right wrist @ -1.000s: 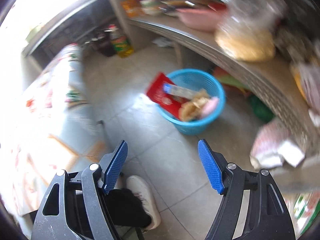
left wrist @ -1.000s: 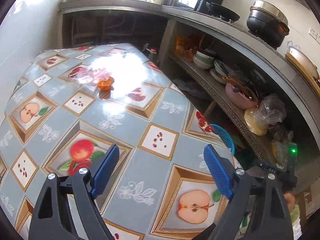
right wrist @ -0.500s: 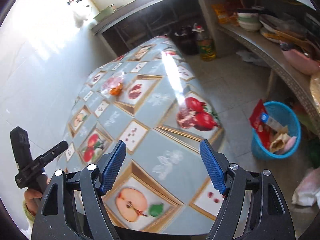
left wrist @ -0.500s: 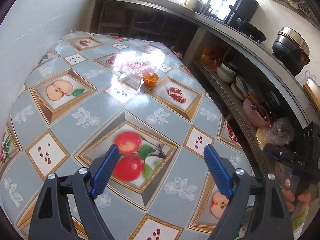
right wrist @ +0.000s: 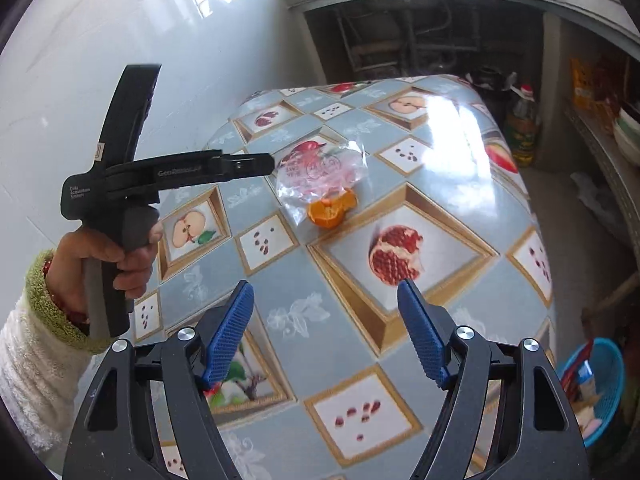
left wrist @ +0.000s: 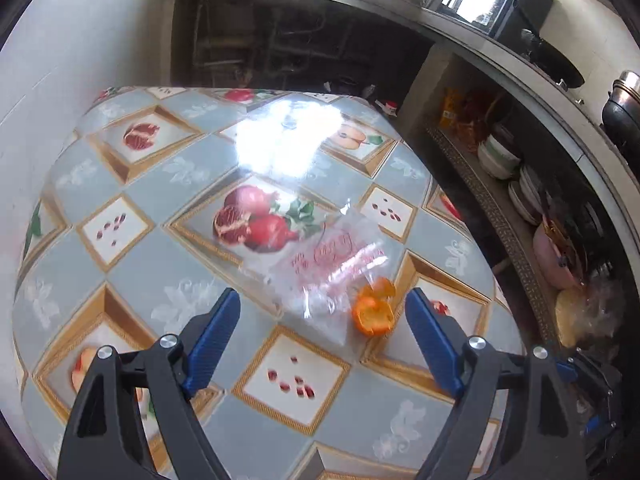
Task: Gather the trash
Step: 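Grasp the clear cake bag with the left tool while the right tool grasps the orange peel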
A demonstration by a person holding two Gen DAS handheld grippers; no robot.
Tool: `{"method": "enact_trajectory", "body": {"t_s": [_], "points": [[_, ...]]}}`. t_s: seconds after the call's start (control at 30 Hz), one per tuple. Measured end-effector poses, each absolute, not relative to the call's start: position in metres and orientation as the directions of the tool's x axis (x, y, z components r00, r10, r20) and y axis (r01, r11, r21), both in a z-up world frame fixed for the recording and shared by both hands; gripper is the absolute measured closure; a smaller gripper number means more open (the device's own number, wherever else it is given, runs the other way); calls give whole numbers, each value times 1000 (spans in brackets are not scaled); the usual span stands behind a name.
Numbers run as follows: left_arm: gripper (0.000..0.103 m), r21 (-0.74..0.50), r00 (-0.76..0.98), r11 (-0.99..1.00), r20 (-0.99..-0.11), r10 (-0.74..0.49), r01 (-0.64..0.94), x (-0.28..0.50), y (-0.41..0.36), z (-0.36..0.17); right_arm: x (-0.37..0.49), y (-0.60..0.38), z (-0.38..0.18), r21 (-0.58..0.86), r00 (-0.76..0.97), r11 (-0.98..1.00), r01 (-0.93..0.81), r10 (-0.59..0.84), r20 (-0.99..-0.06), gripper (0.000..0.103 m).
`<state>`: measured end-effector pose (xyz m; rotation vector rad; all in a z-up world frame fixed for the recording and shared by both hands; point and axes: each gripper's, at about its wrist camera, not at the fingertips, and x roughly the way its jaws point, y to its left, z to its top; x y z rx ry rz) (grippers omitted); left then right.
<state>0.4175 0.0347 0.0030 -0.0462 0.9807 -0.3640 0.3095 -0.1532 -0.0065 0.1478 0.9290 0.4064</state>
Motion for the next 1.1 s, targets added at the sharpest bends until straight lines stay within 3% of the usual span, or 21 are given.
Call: {"method": "enact_trajectory", "body": {"t_s": [0.13,0.23,0.37,0.5,0.77,1.1], "points": [[22,-79,497,916,-820,-284,393,449,13,-7,348,-124,-21,201,508,908,-368,378,-774,36],[22,-63,433,894,-858,-275,443,466,5,-20,373,-107,-36,120,494,894,-431,346,-797,36],[24,-6,375,889,-905,-199,457,480,-2,-42,404,-103,-53,125,465,888,-442,346,-815,41],[40,-52,336,910,-919,-205,411,485,6,-51,420,-104,-65,166,428,884,-437,367,-826,51],[72,-94,312,916,-922,-227,390,456,7,-45,420,-113,-66,264,384,879,-396,420,-822,87],[88,-234,284,892,-890,-356,386,339,9,-39,342,-131,-59,313,344,876,-367,440,-829,93]]}}
